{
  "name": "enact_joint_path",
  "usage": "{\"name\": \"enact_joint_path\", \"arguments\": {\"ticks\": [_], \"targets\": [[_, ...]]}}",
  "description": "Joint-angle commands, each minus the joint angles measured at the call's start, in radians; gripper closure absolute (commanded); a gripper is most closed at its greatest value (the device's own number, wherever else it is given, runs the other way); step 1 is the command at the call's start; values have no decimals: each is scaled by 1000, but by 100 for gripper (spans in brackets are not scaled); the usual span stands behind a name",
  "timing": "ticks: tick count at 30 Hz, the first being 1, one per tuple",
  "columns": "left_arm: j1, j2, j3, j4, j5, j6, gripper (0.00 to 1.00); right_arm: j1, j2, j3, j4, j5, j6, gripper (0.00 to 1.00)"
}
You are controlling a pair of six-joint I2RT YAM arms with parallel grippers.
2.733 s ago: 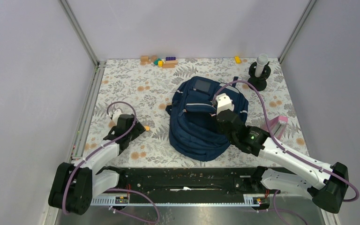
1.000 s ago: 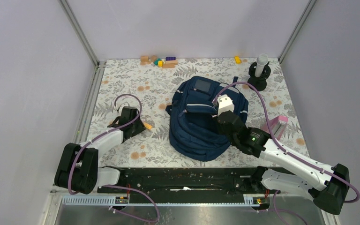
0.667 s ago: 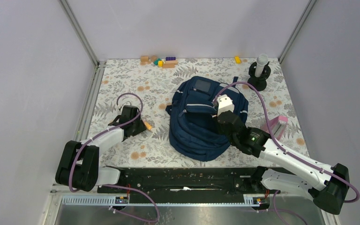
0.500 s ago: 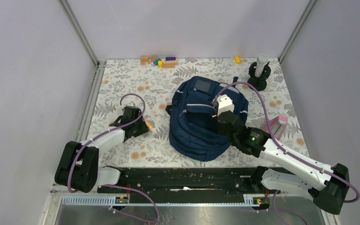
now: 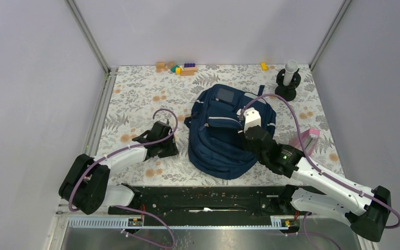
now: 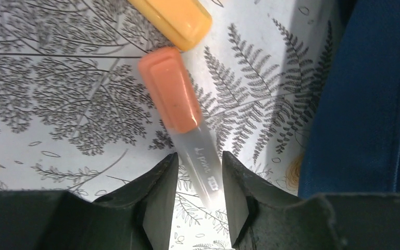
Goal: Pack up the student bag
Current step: Pick up the stationery from the center of the board.
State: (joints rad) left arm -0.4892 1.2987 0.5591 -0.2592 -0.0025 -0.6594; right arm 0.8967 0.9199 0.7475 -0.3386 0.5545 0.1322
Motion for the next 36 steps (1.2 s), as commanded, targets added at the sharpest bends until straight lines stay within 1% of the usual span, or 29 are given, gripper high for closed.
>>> {"name": "enact_joint_path", "arguments": {"ticks": [1, 4, 8, 14, 17, 19, 27, 32, 36], "targets": [[-34, 49, 45, -64, 37, 26, 60, 1, -56, 4, -68, 43, 10, 100], [-43, 77, 59, -66, 58, 32, 57, 0, -74, 10, -67, 44, 17, 100], [-45, 63, 67, -66, 47, 22, 54, 1, -68, 23, -68, 33, 28, 100], [-45, 65, 90, -91, 27, 17, 44, 1, -58, 26, -68, 19, 35, 100], [-44, 69, 105, -112, 7, 17, 38, 1, -57, 25, -69, 16, 35, 100], [-45, 67, 110, -126, -31, 13, 35, 1, -58, 25, -68, 9, 36, 100], [-42, 71, 101, -174, -120, -7, 33, 1, -70, 19, -63, -5, 44, 100], [-35, 57, 90, -201, -156, -7, 34, 1, -83, 17, -64, -7, 47, 100], [-28, 40, 92, -234, -195, -7, 36, 1, -92, 13, -64, -8, 49, 100]]}}
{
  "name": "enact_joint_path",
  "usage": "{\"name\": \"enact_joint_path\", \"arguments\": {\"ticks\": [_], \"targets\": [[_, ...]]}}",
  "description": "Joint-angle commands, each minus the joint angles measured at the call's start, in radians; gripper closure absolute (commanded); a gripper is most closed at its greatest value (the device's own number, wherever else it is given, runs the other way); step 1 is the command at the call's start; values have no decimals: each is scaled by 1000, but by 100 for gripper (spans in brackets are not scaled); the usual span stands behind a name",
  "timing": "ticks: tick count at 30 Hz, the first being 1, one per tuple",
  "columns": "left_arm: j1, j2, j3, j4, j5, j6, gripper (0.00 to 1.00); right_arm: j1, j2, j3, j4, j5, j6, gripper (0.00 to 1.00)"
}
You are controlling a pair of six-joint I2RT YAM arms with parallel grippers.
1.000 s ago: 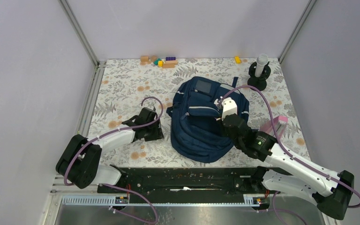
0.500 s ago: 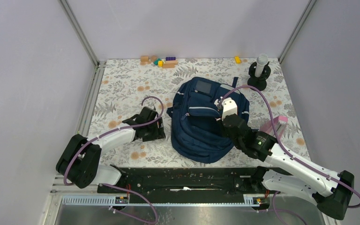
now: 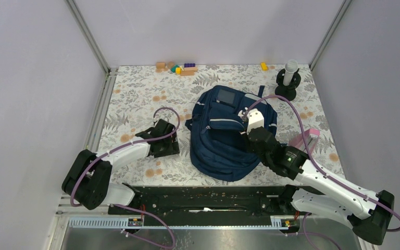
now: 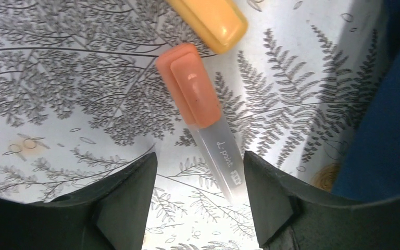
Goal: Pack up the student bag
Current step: Pick up the stationery from the center of the board.
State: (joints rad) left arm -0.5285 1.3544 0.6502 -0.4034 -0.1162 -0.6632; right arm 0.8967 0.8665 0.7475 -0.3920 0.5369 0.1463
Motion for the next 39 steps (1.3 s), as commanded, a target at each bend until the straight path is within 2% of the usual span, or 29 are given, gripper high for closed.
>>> {"name": "enact_joint_path", "arguments": {"ticks": [1, 6, 12, 17, 30, 37, 39], "targets": [[12, -24, 0, -99, -91, -5, 36, 1, -40, 11, -10, 9, 37, 100], [13, -59, -14, -105, -98, -10, 37, 1, -44, 7, -10, 9, 41, 100], [74, -66, -65, 23, 54, -19, 36, 1, -42, 10, -10, 8, 40, 100], [76, -34, -30, 38, 110, 33, 39, 1, -35, 17, -10, 7, 38, 100], [-2, 121, 74, -87, -56, 82, 46, 1, -10, 33, -3, -2, 32, 100], [-18, 154, 105, -118, -95, 82, 58, 1, -15, 31, -1, 1, 36, 100], [-20, 158, 106, -123, -99, 87, 65, 1, -13, 29, 3, -1, 38, 100]]}}
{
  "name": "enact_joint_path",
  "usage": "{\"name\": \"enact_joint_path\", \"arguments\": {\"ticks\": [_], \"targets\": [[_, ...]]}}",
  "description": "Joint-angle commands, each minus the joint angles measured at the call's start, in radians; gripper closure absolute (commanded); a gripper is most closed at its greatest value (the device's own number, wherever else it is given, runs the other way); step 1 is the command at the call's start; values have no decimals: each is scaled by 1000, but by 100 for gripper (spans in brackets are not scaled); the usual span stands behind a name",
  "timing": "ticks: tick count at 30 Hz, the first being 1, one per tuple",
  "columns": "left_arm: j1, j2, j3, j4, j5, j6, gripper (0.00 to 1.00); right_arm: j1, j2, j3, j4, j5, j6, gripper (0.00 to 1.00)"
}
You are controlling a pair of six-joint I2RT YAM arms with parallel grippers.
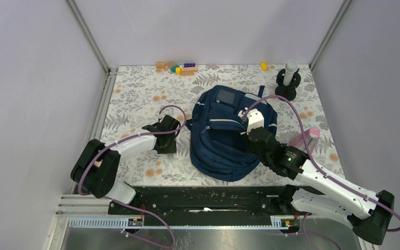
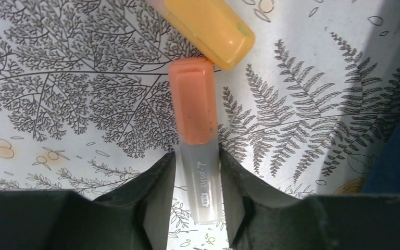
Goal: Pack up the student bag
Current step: Pick up the stationery from the center of the board.
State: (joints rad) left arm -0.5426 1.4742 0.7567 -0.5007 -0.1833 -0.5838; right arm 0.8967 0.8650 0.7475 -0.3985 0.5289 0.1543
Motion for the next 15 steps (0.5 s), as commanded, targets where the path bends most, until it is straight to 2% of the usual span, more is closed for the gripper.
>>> {"name": "enact_joint_path", "arguments": {"ticks": [1, 3, 7, 15], "targets": [[-5, 36, -3, -24, -33, 9, 70, 1, -10, 29, 9, 6, 31, 100], [-6, 26, -13, -14, -37, 9, 79, 1, -8, 30, 10, 6, 31, 100], [-6, -29, -44, 27, -10, 6, 88, 1, -14, 27, 10, 6, 35, 100], [-7, -207, -81, 47, 26, 17, 94, 1, -31, 28, -6, 14, 39, 100]]}}
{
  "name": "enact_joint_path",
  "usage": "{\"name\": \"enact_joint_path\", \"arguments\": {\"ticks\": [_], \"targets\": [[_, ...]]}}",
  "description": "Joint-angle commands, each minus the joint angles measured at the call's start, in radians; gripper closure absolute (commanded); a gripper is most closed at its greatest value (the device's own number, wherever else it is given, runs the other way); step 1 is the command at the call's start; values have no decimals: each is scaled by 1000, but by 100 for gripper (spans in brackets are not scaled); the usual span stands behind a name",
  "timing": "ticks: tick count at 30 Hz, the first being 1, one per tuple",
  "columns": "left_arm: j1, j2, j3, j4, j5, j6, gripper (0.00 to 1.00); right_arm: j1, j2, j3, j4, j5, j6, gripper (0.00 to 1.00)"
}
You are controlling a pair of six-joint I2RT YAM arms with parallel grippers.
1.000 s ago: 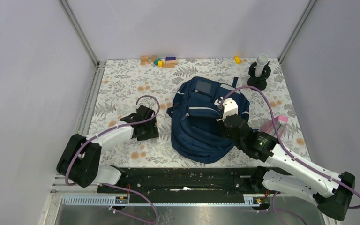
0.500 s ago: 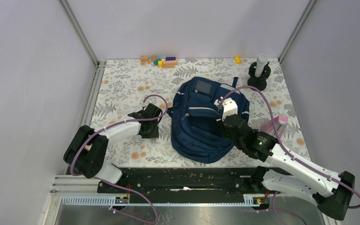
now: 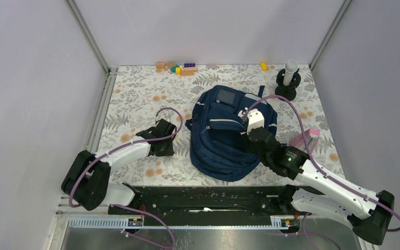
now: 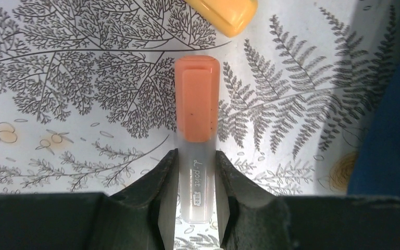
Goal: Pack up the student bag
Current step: Pick up the stationery from the center of the board.
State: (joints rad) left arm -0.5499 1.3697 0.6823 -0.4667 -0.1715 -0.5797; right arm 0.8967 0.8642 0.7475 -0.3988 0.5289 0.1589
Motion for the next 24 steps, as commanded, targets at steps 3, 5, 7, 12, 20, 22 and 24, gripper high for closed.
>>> {"name": "enact_joint_path", "arguments": {"ticks": [3, 5, 7, 12, 20, 22, 24], "targets": [[-6, -185, -13, -2, 26, 20, 94, 1, -31, 38, -20, 19, 32, 100], [-22, -241, -11, -9, 41, 29, 94, 1, -31, 42, -26, 22, 31, 100], [-40, -289, 4, -26, 60, 34, 95, 1, -29, 46, -29, 24, 27, 100], [-169, -374, 92, -74, 64, 6, 95, 1, -18, 59, -30, 25, 24, 100], [-371, -315, 289, -38, 120, -157, 95, 1, 1, 86, -29, 11, 29, 100], [-416, -295, 316, -23, 127, -184, 95, 1, 1, 92, -29, 12, 28, 100], [-454, -274, 331, -13, 144, -225, 95, 1, 4, 97, -29, 16, 26, 100]]}}
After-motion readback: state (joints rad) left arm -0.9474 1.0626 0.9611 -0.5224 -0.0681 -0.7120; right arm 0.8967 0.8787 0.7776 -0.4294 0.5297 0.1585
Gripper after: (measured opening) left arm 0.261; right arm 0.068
